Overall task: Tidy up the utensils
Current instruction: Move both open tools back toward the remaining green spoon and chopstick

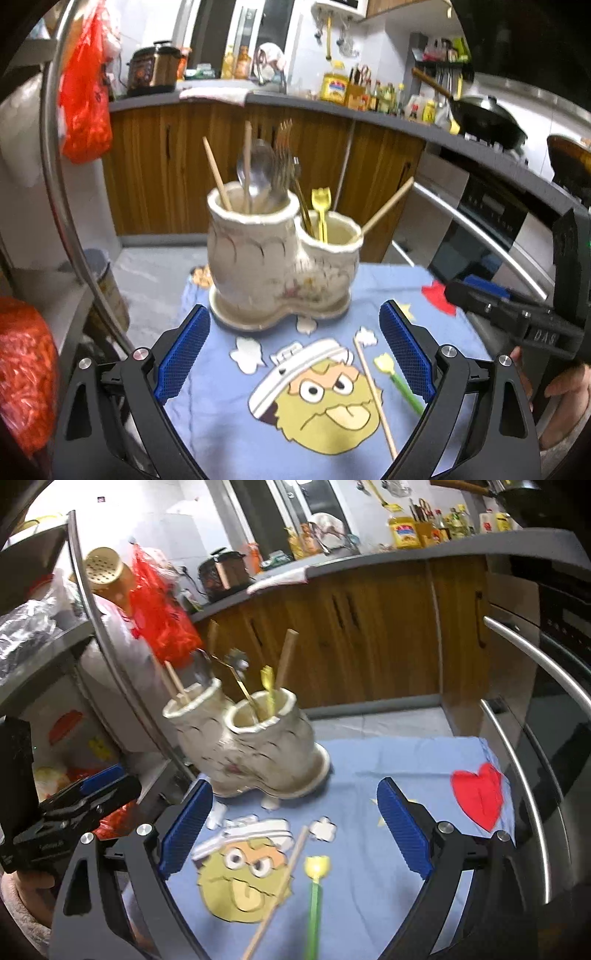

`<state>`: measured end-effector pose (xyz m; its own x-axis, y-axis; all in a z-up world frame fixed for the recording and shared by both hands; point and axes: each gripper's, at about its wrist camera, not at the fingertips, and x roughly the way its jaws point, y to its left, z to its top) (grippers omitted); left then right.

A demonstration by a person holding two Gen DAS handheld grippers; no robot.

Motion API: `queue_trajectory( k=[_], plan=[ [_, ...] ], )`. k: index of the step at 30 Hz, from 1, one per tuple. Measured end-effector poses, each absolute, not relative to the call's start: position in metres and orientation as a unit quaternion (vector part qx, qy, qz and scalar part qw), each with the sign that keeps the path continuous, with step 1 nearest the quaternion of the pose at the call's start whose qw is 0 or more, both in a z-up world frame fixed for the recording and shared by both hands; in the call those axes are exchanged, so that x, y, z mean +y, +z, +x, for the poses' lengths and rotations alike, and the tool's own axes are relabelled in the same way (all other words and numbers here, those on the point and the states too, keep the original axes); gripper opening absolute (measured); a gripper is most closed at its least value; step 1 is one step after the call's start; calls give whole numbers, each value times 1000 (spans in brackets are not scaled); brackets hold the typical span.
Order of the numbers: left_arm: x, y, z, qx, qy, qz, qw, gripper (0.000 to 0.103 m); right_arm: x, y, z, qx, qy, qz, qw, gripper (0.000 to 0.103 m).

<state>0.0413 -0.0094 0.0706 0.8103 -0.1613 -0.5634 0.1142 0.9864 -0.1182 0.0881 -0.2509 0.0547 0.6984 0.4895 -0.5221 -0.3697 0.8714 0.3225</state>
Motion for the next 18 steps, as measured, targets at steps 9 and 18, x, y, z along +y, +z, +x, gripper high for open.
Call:
queue_trajectory(
  k=[9,18],
  plan=[
    [-25,21,55,352,-81,-16,932,93,-254,19,88,353,228,41,906,88],
    [-15,-3,62,400,-103,-43,910,93,-234,-17,73,419,265,-26,868,65]
  ],
)
